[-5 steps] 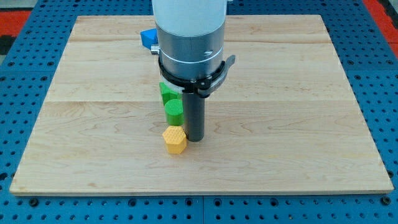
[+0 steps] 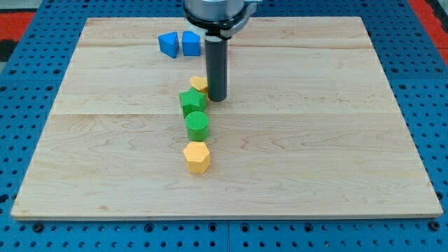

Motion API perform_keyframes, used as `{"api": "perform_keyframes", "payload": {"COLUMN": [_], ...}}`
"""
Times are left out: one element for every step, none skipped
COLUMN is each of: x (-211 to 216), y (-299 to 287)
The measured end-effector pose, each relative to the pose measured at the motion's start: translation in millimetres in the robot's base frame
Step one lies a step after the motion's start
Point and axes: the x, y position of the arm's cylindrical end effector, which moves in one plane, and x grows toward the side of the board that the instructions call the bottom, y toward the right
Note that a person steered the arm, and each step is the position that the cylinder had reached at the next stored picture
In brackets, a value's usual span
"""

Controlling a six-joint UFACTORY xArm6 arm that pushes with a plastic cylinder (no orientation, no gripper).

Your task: Slide yellow heart above the green star

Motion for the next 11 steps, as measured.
{"api": "perform_keyframes", "payload": {"x": [-17.4,-36.5,-37.1,-47.9,-97.3,-87.3,-87.3,-83.4,-72.7,-55.5,-55.4], "y": [-17.5,-35.5,-9.8,23.8,22.3,-22.8,-68.2,-101.8,-94.0,-58.5,-56.1]}}
